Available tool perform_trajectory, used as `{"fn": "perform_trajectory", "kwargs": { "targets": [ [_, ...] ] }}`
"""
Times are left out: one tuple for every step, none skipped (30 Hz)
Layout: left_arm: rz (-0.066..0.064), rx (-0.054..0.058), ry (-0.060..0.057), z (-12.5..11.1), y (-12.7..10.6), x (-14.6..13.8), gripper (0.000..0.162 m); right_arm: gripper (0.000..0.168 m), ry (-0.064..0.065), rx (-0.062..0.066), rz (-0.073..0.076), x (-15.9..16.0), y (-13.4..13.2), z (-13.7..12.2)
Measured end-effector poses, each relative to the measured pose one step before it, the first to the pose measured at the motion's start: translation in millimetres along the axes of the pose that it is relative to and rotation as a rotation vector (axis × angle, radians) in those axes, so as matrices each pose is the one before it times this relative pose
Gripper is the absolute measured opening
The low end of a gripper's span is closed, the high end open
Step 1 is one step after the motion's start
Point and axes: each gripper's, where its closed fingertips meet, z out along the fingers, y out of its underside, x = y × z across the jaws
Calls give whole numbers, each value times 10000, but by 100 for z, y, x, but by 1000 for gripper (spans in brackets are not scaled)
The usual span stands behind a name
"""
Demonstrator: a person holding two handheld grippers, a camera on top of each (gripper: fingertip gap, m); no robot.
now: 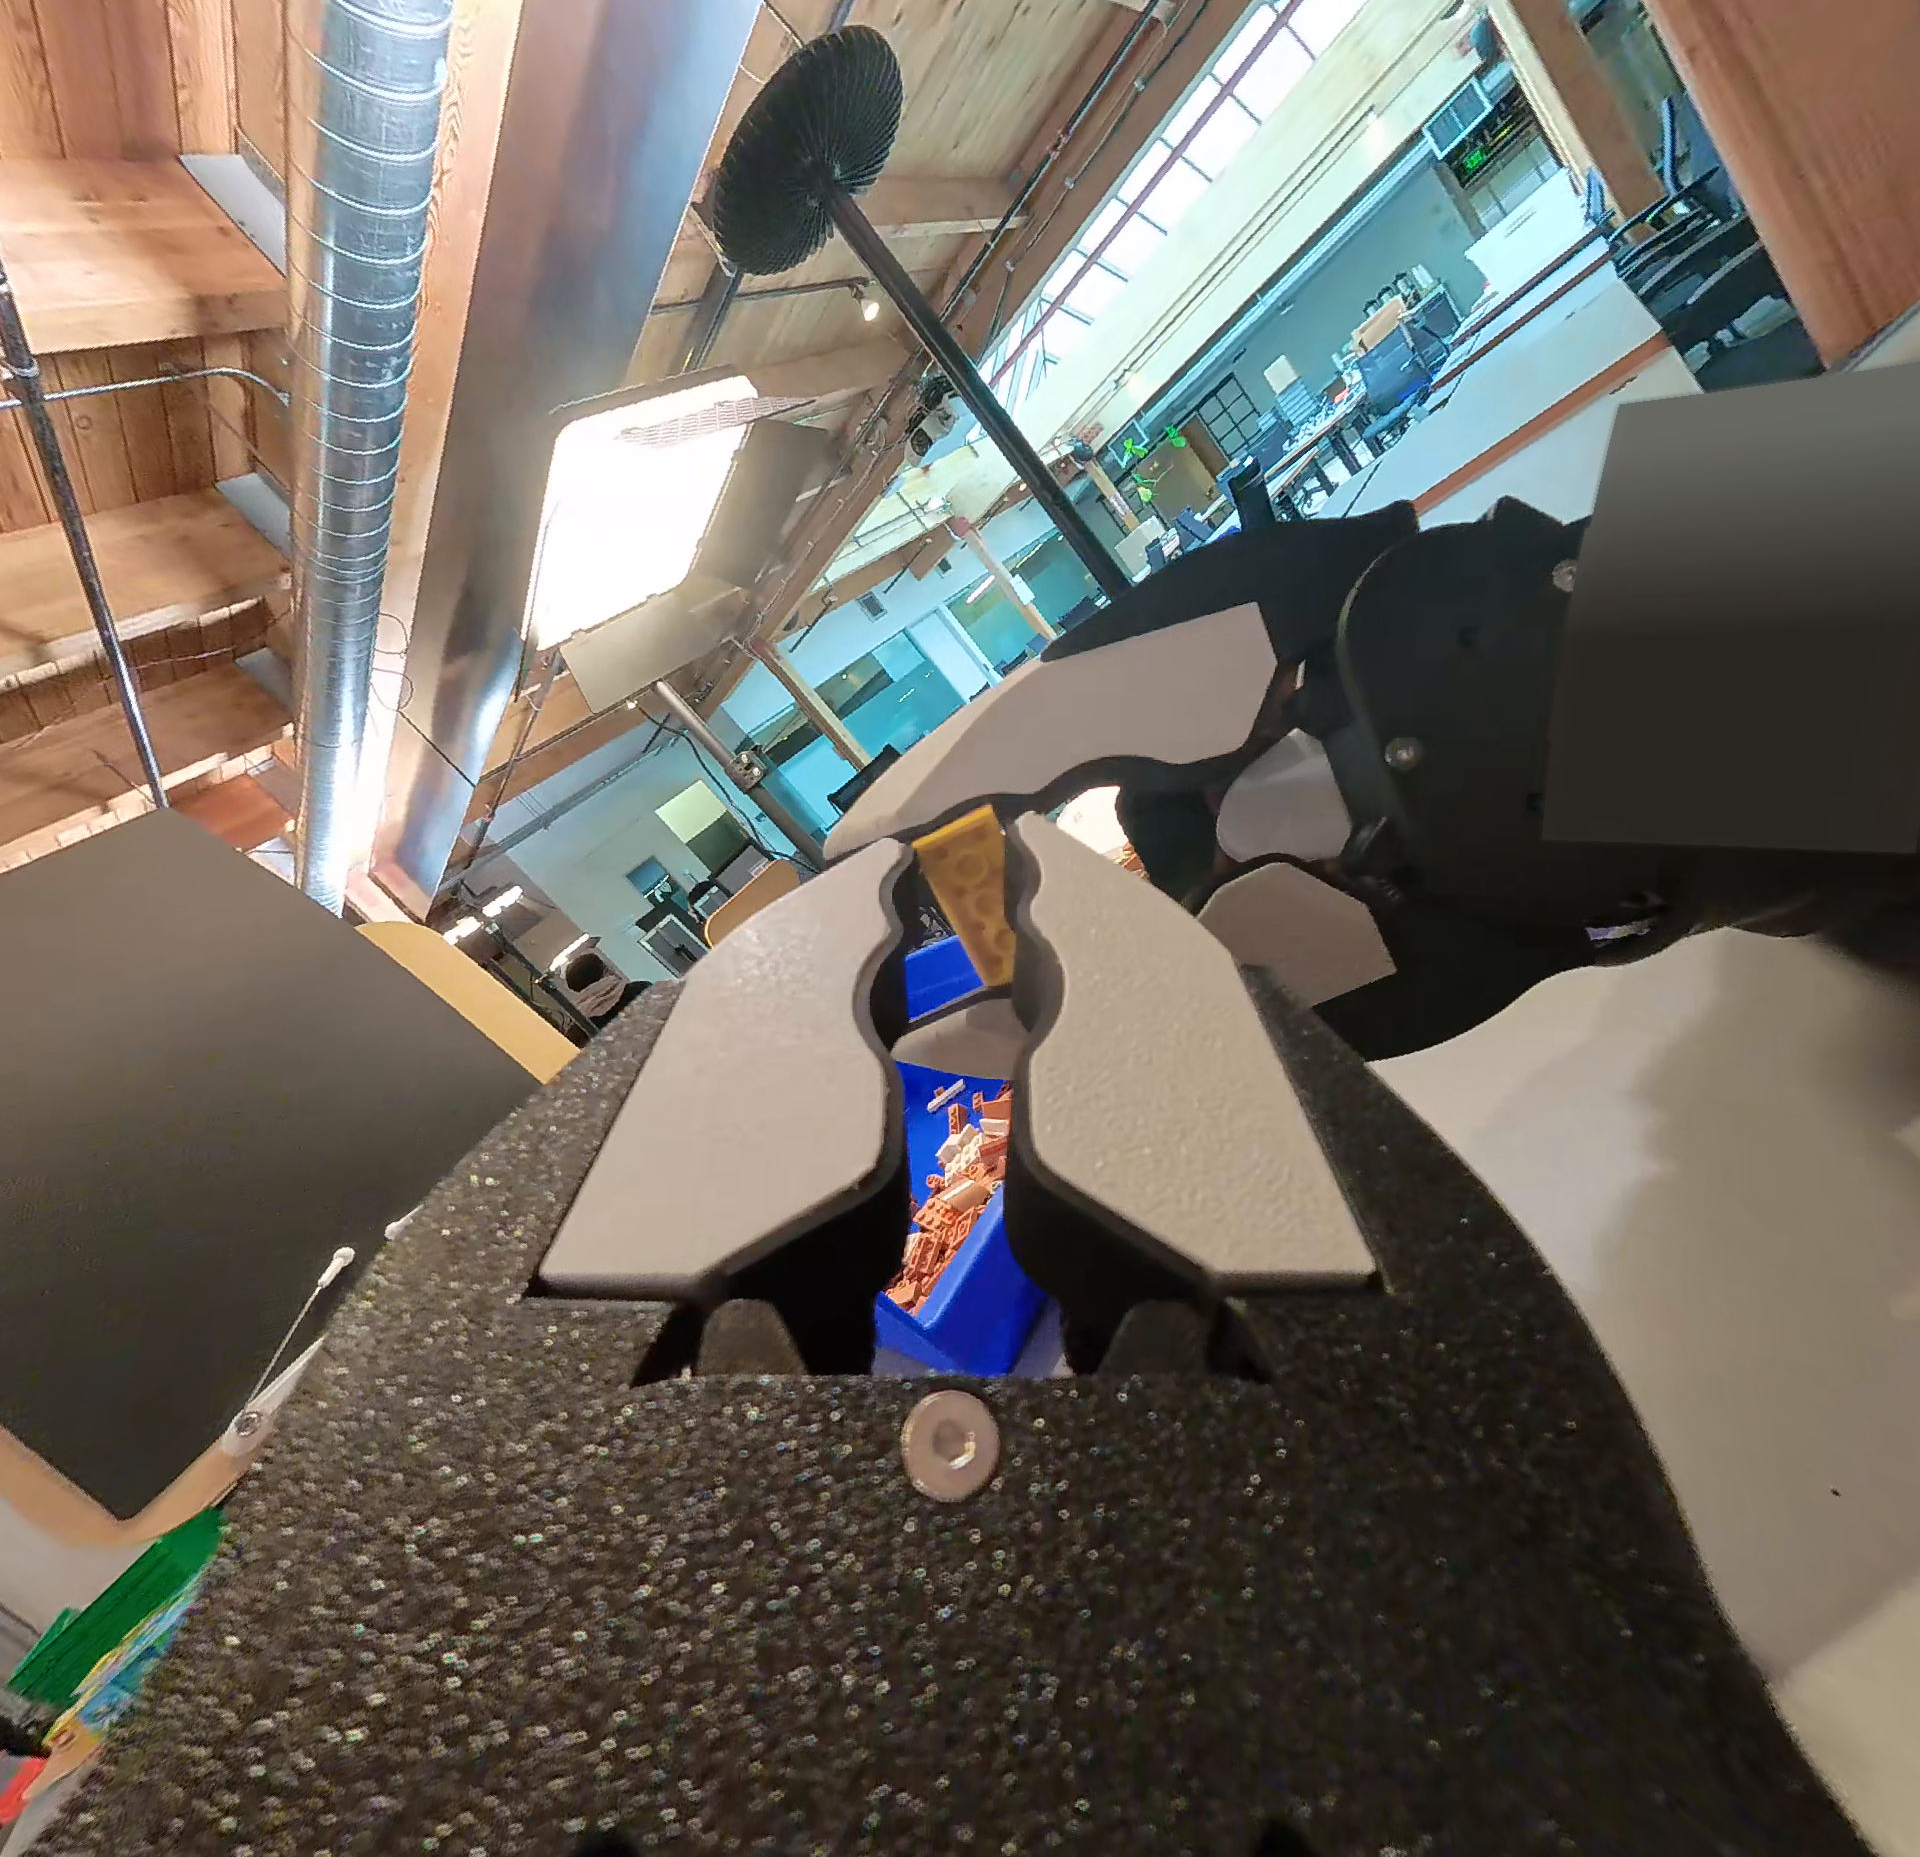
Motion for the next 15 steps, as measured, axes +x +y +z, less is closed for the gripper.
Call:
{"fn": "perform_trajectory", "kwargs": {
  "targets": [
    [-14,16,-4,2,3,-11,15,33,-14,-27,48,-25,20,15],
    [-52,-5,11,8,51,-10,15,33,-41,-37,55,-58,52,31],
    [-155,-13,55,16,85,-30,15,33,-75,-46,58,-92,104,54],
    [-288,-12,90,46,154,-52,14,33,-98,-96,58,-121,183,90],
    [-374,-45,114,72,238,-94,15,33,-102,-126,59,-148,234,112],
    [-413,-36,125,64,241,-95,15,33,-103,-104,68,-143,207,109],
    [-358,-8,99,41,191,-93,15,33,-94,-89,70,-127,164,86],
    [-277,-12,66,31,154,-81,15,33,-81,-86,69,-108,151,81],
    [-211,-15,36,28,128,-74,15,33,-71,-57,82,-80,82,60],
    [-157,25,29,2,43,-55,15,33,-62,-21,105,-36,26,32],
    [-46,25,-7,-8,-9,-30,15,33,-57,-5,125,-33,-7,25],
    [58,15,-46,-36,-17,-19,15,33,-52,44,146,-14,-80,-7],
    [39,133,-27,-80,-169,38,14,20,-19,26,164,59,-53,-46],
    [-21,442,-14,-233,-643,35,15,4,248,-176,278,578,500,16],
    [75,228,-65,-286,-505,-110,15,2,-31,25,445,494,364,5]
  ]
}}
